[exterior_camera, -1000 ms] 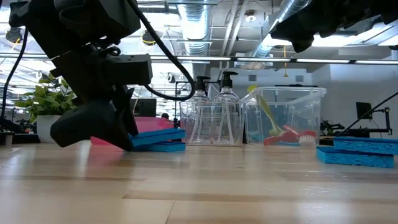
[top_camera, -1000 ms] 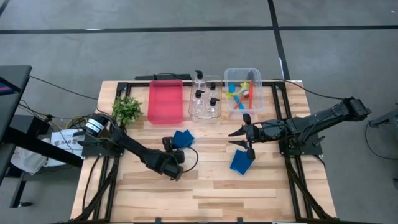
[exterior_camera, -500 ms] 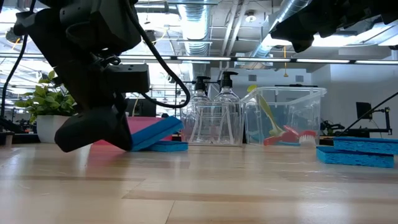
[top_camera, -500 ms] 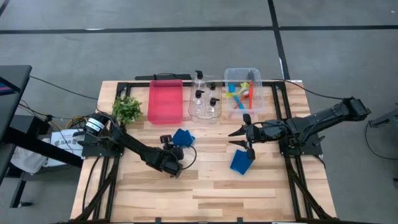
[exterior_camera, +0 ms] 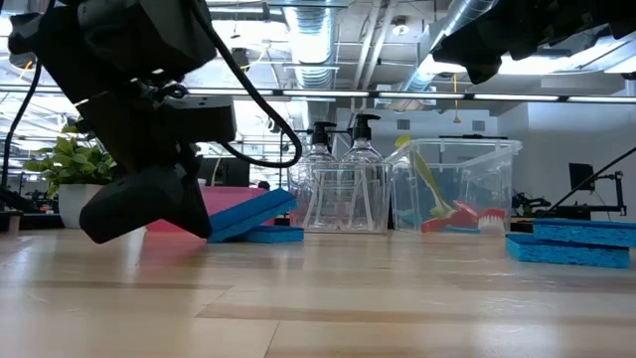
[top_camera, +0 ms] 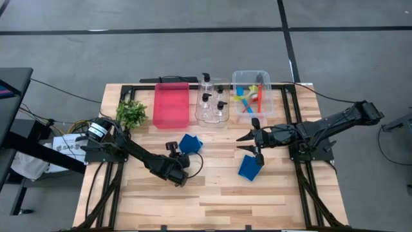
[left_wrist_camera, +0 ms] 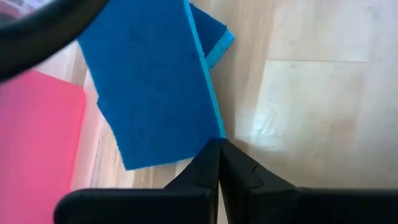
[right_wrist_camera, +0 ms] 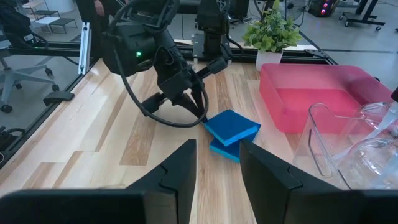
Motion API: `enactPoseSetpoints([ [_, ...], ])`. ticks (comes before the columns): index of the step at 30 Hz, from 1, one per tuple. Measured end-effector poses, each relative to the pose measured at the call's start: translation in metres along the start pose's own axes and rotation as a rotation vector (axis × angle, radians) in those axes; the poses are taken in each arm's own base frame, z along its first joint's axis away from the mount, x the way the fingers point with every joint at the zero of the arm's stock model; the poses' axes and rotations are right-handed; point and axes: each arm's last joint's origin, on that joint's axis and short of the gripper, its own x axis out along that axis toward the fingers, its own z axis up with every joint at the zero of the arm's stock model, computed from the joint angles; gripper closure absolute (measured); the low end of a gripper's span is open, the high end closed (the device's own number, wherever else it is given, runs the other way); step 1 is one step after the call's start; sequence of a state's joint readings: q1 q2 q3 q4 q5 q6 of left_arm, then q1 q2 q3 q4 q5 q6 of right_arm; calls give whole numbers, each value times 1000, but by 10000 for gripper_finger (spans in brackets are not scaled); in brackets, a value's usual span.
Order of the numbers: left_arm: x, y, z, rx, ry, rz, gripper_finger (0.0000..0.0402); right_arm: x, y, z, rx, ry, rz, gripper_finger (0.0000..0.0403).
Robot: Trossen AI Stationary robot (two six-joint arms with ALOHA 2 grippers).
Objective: Pick & Place Kitchen Sink Supplies
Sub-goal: Put the blue sponge wipe into the red transparent bin
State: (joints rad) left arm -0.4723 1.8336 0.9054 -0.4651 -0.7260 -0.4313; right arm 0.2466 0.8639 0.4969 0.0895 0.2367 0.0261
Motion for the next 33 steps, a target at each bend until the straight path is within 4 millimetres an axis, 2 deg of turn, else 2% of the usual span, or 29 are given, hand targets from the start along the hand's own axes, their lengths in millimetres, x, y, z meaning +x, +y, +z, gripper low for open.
enactPoseSetpoints([
  [5, -8, -6, 2, 12, -41, 13, 399, 0, 0, 0, 0, 0, 0, 286],
  [14, -30, -15, 21, 42, -175, 95, 399, 0, 0, 0, 0, 0, 0, 286],
  [20, -37, -13, 29, 73, -211, 149, 399, 0, 0, 0, 0, 0, 0, 286],
  [23, -43, -5, 32, 64, -227, 172, 399, 0, 0, 0, 0, 0, 0, 286],
  [26, -58, 10, 35, 34, -258, 193, 399, 0, 0, 0, 0, 0, 0, 286],
  [33, -101, 64, 38, -123, -360, 202, 399, 0, 0, 0, 0, 0, 0, 286],
])
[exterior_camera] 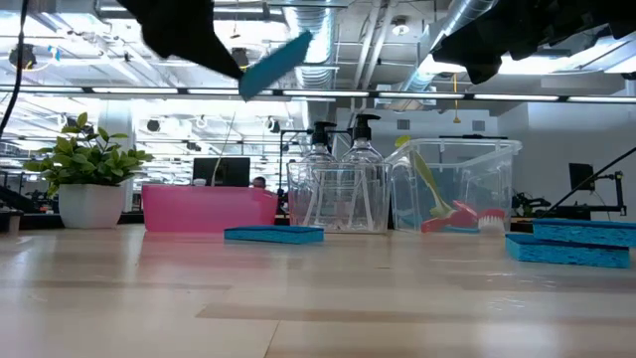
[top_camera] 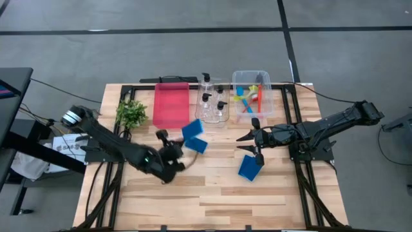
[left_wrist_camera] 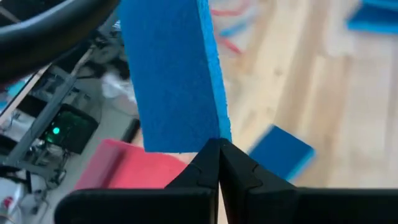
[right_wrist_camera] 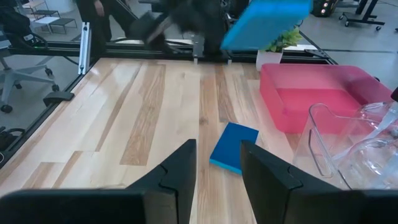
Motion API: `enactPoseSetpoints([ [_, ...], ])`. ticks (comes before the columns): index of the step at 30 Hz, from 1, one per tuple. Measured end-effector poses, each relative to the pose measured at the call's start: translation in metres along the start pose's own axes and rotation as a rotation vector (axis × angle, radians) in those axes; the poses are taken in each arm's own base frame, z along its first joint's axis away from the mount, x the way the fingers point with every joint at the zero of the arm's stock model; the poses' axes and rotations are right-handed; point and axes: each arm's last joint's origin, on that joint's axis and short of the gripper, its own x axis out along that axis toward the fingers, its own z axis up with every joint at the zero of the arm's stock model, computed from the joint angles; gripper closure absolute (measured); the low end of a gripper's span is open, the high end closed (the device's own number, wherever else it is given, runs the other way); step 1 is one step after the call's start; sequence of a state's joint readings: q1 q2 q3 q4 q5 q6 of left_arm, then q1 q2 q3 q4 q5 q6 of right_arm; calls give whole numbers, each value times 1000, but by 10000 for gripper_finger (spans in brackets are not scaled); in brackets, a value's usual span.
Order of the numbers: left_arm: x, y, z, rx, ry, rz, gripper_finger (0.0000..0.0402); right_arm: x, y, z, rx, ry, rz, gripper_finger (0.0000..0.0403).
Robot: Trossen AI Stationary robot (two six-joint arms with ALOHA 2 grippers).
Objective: Pick & Place Kitchen Sink Supplies
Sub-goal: Put the blue sponge wipe into the red transparent bin
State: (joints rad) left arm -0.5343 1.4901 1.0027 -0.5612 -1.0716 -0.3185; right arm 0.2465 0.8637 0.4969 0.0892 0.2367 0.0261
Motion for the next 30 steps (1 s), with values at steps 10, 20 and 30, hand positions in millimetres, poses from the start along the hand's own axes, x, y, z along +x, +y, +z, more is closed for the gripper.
enactPoseSetpoints([
  [10, 11, 81, -24, -221, 30, 155, 399, 0, 0, 0, 0, 0, 0, 286],
  [20, 59, 102, -73, -424, 183, 193, 399, 0, 0, 0, -10, 0, 0, 286],
  [30, 85, 102, -92, -453, 250, 231, 398, 0, 0, 0, -10, 1, 0, 286],
])
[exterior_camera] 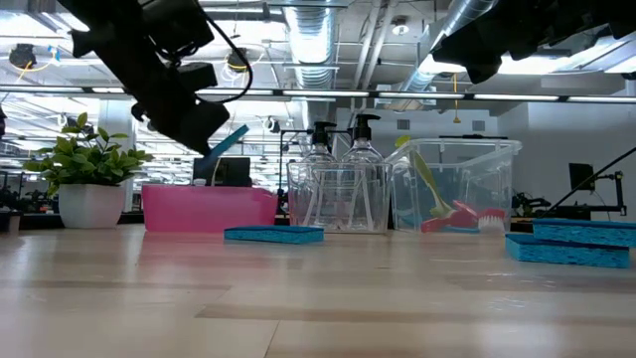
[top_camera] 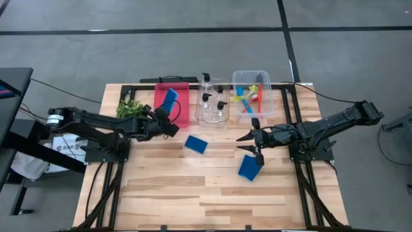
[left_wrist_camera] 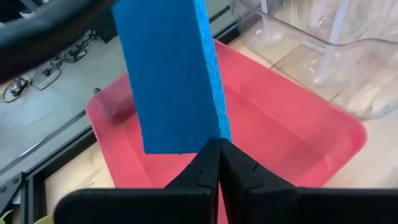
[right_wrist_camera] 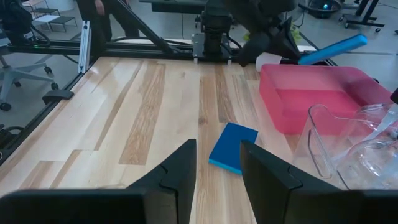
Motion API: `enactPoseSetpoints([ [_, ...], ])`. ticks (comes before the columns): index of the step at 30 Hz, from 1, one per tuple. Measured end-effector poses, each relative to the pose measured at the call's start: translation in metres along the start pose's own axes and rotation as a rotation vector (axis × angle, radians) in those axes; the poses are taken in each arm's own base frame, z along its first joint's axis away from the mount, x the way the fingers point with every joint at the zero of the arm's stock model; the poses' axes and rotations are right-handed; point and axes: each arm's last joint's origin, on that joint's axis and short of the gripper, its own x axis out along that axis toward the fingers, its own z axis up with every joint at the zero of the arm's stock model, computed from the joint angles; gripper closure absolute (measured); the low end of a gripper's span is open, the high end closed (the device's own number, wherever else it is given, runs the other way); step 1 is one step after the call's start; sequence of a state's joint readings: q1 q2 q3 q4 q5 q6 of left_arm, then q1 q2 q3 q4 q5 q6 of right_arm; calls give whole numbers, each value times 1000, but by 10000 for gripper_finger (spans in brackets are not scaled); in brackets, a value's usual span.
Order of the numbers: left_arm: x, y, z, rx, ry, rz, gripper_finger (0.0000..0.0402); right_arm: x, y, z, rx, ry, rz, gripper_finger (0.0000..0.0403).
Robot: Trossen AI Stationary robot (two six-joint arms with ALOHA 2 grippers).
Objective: Pick & Place Kitchen Sink Supplies
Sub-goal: Put the blue sponge wipe into the red transparent bin
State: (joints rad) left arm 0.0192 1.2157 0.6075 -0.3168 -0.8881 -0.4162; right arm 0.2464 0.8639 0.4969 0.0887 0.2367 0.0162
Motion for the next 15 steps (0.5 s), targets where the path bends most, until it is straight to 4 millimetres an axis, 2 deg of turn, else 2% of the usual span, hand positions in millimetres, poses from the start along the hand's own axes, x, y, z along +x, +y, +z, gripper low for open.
enactPoseSetpoints([
  [8, 11, -7, 1, -46, 6, -24, 390, 0, 0, 0, -1, 2, 0, 286],
  [15, 18, -10, 3, -81, 1, -33, 343, 1, 0, -1, -2, 9, 0, 286],
])
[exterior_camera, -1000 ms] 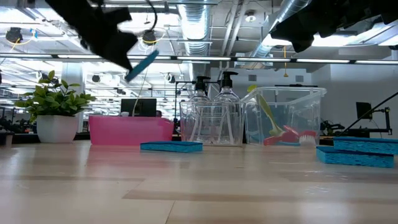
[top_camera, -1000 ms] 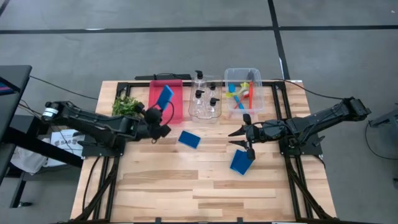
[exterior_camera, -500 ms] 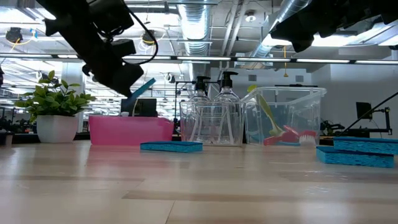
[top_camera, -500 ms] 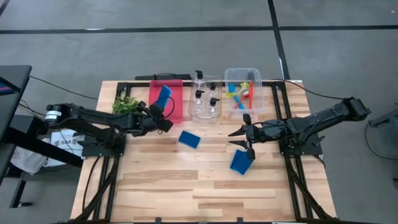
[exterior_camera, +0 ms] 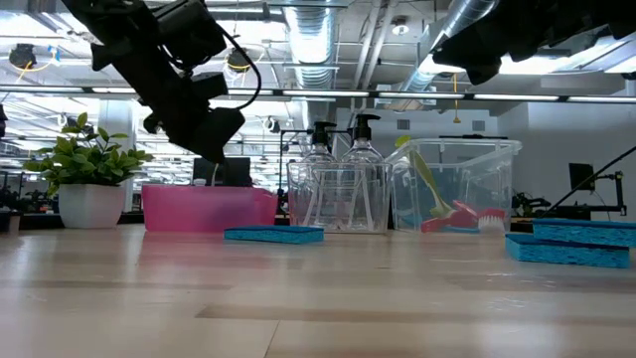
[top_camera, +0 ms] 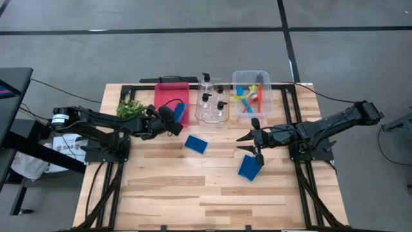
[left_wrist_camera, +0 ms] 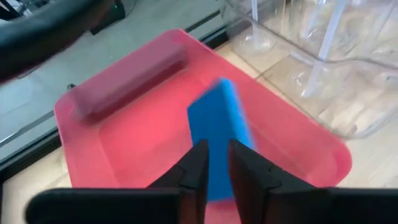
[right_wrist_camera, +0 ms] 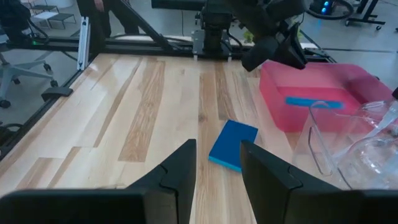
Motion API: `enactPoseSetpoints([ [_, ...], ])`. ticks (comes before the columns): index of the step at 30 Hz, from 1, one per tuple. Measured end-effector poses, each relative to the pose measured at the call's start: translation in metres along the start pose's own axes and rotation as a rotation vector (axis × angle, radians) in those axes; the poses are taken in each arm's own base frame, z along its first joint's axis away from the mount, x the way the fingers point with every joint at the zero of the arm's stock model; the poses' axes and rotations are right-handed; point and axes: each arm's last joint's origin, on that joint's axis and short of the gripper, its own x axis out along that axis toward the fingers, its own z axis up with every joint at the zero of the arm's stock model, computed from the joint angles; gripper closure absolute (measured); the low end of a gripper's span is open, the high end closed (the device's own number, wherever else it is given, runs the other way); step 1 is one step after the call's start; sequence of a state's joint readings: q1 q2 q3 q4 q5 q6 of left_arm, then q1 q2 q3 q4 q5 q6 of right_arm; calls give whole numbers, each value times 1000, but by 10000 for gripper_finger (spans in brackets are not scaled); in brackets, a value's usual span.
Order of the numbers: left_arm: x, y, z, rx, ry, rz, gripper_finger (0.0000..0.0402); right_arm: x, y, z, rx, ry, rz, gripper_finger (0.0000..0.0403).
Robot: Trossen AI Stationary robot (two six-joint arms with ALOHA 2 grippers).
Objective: Pick & Place Kitchen Sink Supplies
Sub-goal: Put the blue sponge wipe into the red transparent bin
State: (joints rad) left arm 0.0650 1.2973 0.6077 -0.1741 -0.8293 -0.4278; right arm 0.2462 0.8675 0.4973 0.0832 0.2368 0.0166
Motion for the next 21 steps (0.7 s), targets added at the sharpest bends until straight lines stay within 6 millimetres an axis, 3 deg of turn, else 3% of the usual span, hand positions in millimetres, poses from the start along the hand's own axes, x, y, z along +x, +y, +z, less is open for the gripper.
enactPoseSetpoints([
  [5, 0, -1, -1, 0, 18, -36, 307, 1, 0, -1, -2, 8, -1, 286],
  [11, -3, -9, 0, 8, 48, -188, 296, 4, 1, -3, -5, 20, -1, 286],
  [17, -20, -30, 4, 132, -34, -450, 301, 7, 1, -4, -7, 31, -2, 286],
  [21, -36, -47, 3, 324, -140, -611, 302, 6, 1, -4, -7, 28, -2, 286],
])
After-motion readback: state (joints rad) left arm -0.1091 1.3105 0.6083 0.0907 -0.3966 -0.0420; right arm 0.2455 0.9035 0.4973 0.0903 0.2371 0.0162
